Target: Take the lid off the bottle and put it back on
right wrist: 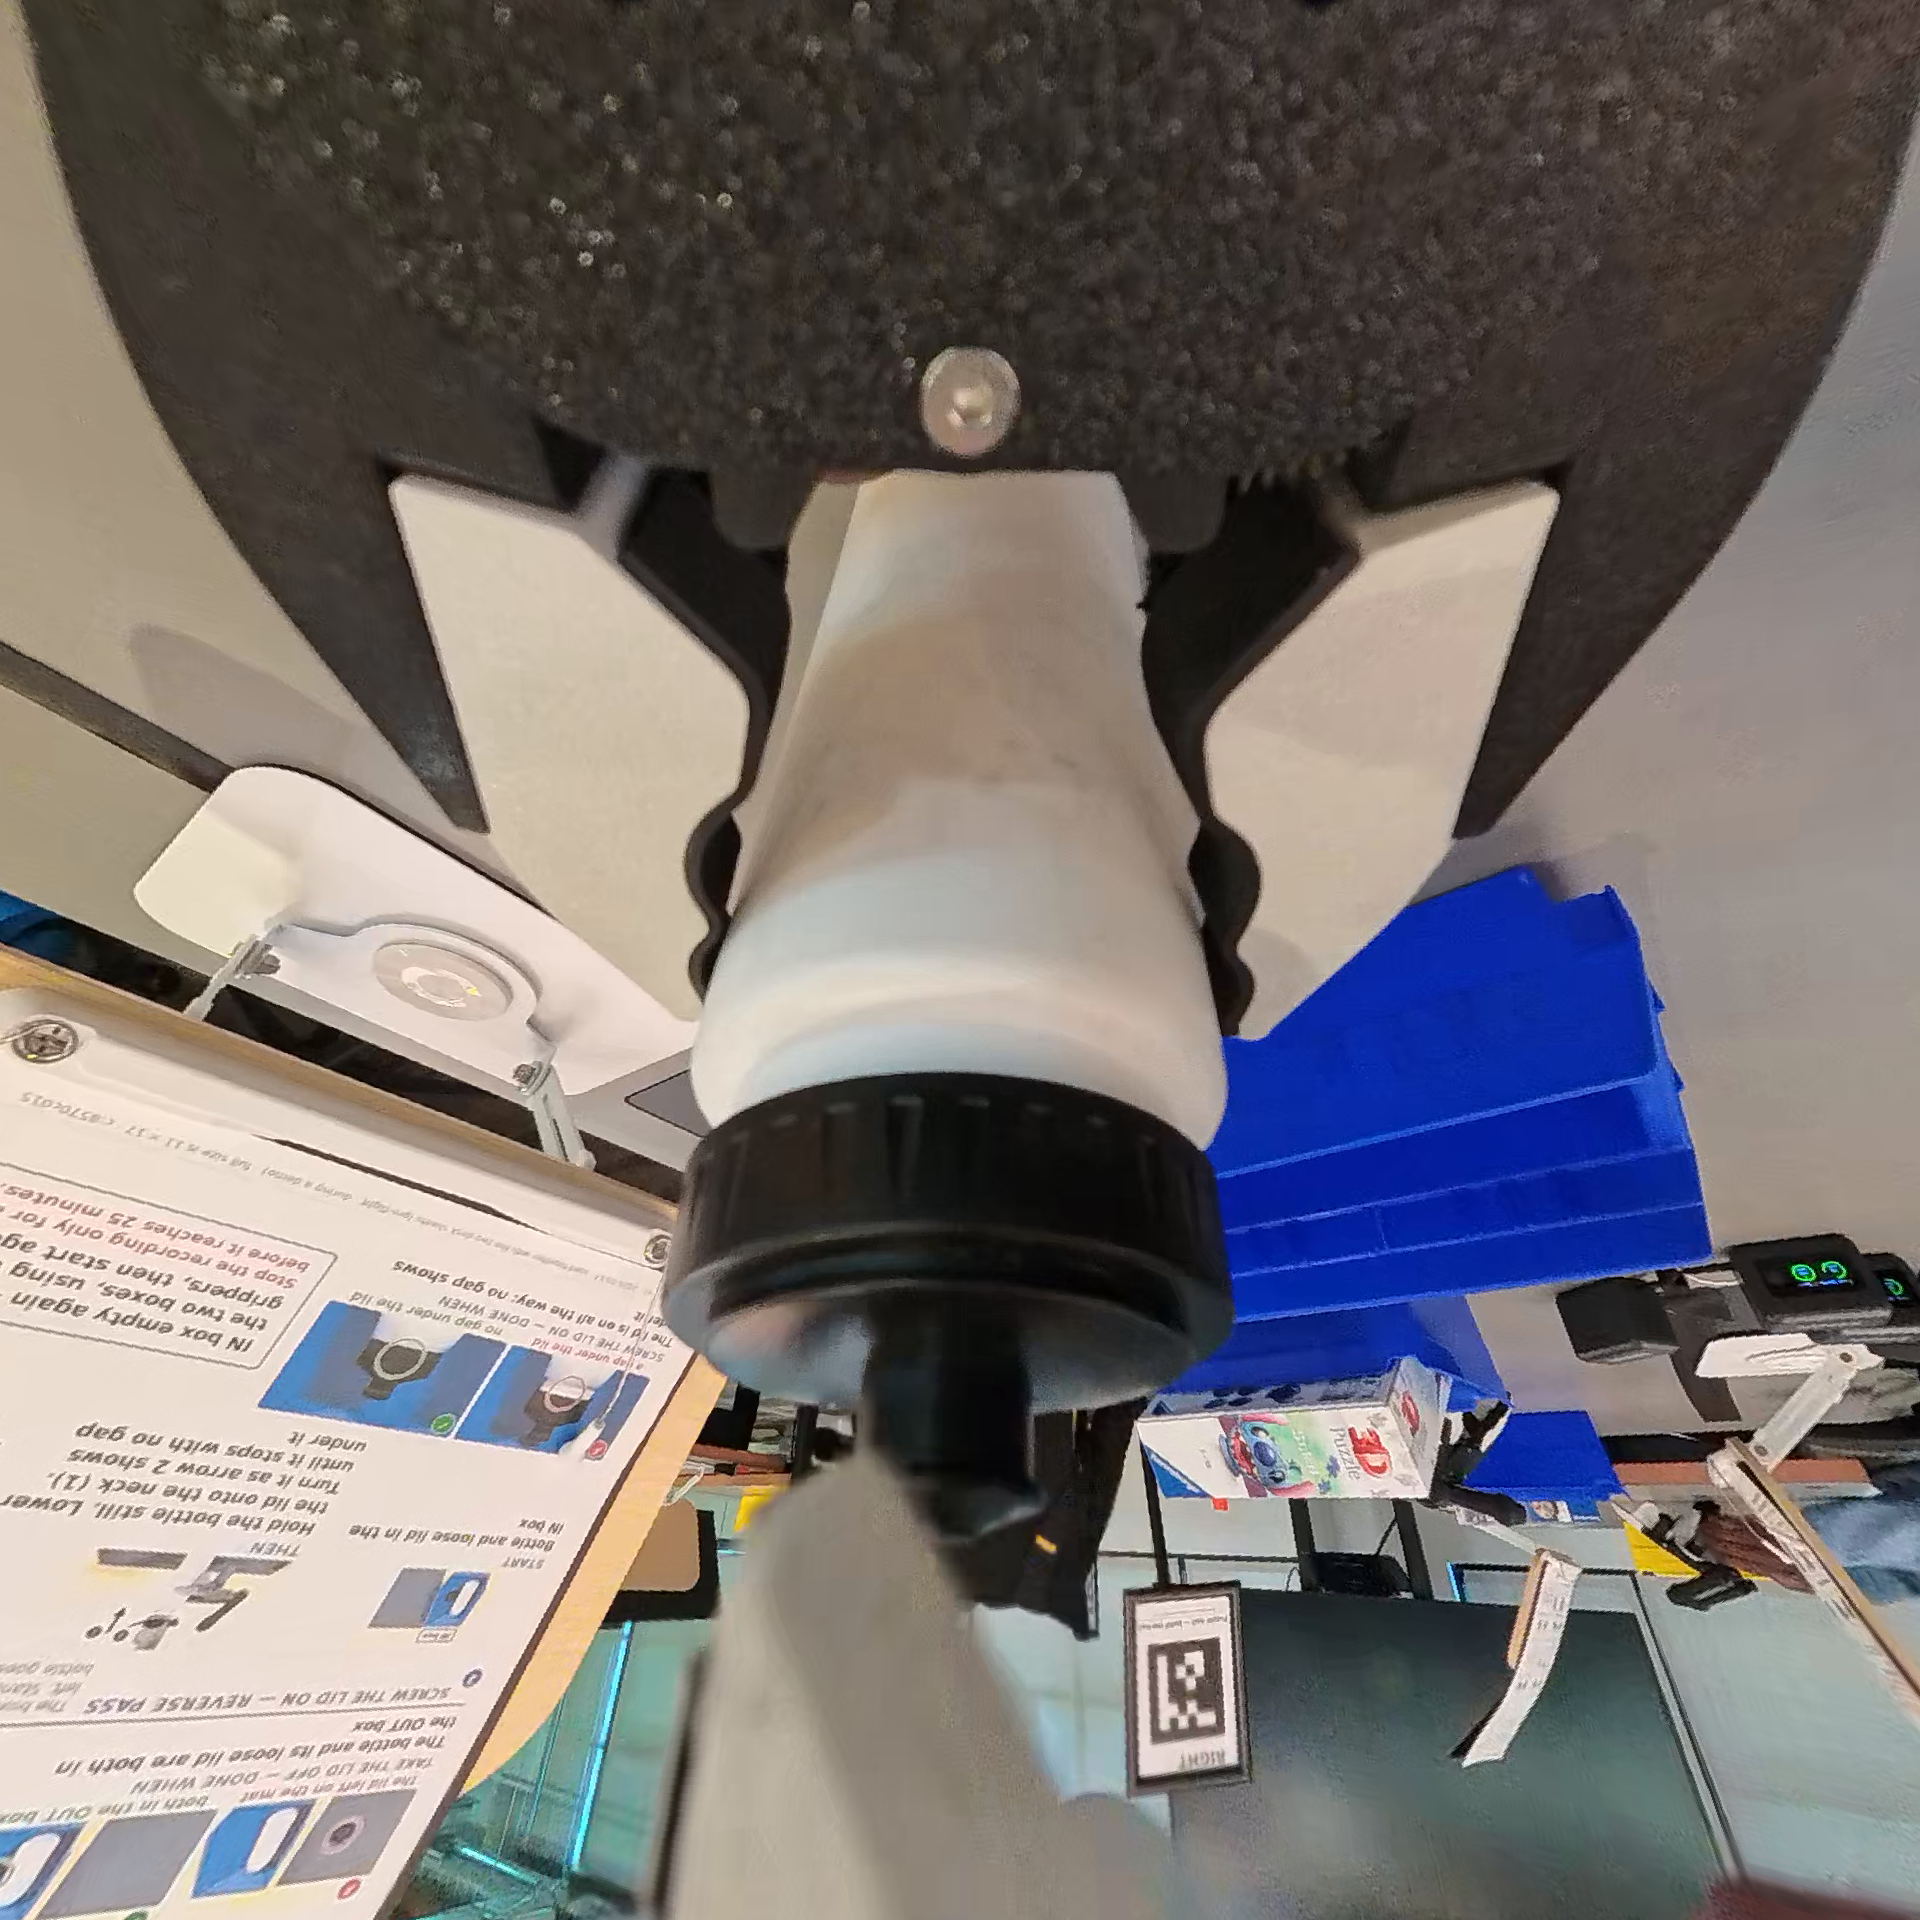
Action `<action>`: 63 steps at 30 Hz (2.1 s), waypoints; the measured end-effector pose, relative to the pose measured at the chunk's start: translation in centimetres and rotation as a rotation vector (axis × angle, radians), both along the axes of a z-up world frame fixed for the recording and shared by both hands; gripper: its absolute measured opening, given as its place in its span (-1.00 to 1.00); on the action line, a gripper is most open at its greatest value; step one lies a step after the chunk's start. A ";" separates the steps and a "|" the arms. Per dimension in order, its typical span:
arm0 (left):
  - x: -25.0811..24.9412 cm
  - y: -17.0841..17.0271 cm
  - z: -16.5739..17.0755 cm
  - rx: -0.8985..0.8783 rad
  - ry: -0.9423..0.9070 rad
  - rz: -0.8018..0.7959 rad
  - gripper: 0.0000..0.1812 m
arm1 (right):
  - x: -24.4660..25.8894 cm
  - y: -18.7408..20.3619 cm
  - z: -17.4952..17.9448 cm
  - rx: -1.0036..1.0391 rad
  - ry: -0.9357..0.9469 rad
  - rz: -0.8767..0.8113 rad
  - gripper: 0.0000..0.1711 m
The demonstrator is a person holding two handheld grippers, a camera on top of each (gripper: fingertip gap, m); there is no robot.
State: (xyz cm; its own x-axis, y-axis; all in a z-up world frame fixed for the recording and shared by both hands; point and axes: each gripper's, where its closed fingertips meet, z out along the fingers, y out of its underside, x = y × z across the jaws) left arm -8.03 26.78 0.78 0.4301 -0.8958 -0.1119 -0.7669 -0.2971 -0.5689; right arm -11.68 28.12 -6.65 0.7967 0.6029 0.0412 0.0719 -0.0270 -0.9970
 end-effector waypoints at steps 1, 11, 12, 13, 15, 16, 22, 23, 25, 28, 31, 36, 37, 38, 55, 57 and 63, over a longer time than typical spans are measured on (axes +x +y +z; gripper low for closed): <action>-0.6 0.2 -0.1 0.026 -0.058 0.078 0.17 | 0.0 0.0 0.0 -0.001 0.000 -0.001 0.02; -1.4 0.6 -2.5 0.034 -0.335 0.353 -0.15 | 0.0 0.0 0.0 0.005 0.007 -0.002 0.02; -1.3 0.5 -2.6 0.008 -0.341 0.346 -0.17 | 0.0 0.0 0.0 0.005 0.007 -0.002 0.02; -1.2 0.4 -2.7 -0.006 -0.344 0.337 -0.18 | 0.0 0.0 0.0 0.004 0.006 -0.003 0.02; -1.4 0.2 -3.0 -0.013 -0.325 0.321 -0.17 | 0.0 0.0 0.0 0.002 0.004 -0.006 0.02; -1.6 0.1 -3.0 -0.005 -0.320 0.319 -0.14 | 0.0 0.0 0.0 0.002 0.004 -0.006 0.02; -1.6 -0.6 -2.7 0.059 -0.299 0.263 -0.13 | 0.0 0.1 0.0 -0.003 0.001 -0.005 0.02; -1.6 -0.5 -2.8 0.078 -0.279 0.252 -0.20 | 0.0 0.0 0.0 -0.003 0.001 -0.005 0.02; -1.6 -0.3 -2.9 0.107 -0.248 0.209 -0.24 | 0.0 0.0 0.0 -0.001 0.002 -0.008 0.02; -1.7 -0.4 -3.0 0.100 -0.210 0.086 -0.24 | 0.1 0.0 0.0 -0.001 0.001 -0.008 0.02; -1.8 -0.5 -3.1 0.044 -0.169 -0.081 -0.24 | 0.1 0.0 0.0 -0.004 0.001 -0.010 0.02; -2.2 -0.7 -3.2 -0.030 -0.024 -0.441 -0.24 | -0.1 0.0 0.0 0.000 0.003 0.000 0.01; -2.3 -0.7 -3.3 -0.036 0.007 -0.520 -0.24 | -0.2 -0.1 0.0 0.001 0.003 0.003 0.01; -2.3 -0.8 -3.3 -0.045 0.031 -0.590 -0.24 | -0.2 -0.1 0.0 0.002 0.004 0.005 0.01; -1.2 -0.2 -1.5 0.013 -0.319 -0.325 0.06 | 0.0 0.0 -0.1 -0.007 -0.007 -0.012 0.01; -1.2 -0.3 -1.7 0.034 -0.392 -0.229 0.06 | 0.0 0.0 0.0 -0.007 -0.005 -0.012 0.01; -1.2 -0.6 -3.3 0.018 -0.424 -0.123 -0.21 | 0.0 0.0 0.0 0.003 0.003 -0.010 0.01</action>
